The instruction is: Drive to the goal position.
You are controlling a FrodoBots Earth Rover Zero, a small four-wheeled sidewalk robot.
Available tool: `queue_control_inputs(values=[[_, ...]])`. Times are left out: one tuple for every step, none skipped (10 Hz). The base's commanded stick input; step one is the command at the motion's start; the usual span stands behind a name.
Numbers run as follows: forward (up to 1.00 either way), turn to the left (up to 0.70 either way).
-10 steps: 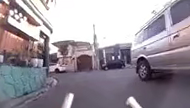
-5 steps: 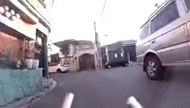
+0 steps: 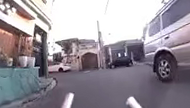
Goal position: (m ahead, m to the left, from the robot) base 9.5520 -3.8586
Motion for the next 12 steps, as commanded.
queue_control_inputs(values=[[0.85, -0.34], [0.85, -0.34], [0.85, -0.34], [0.85, -0.34], [0.85, -0.34], [0.85, -0.34], [0.85, -0.34], [0.85, -0.34], [0.85, -0.34], [0.85, -0.33], [0.85, -0.13], [0.85, 0.0]])
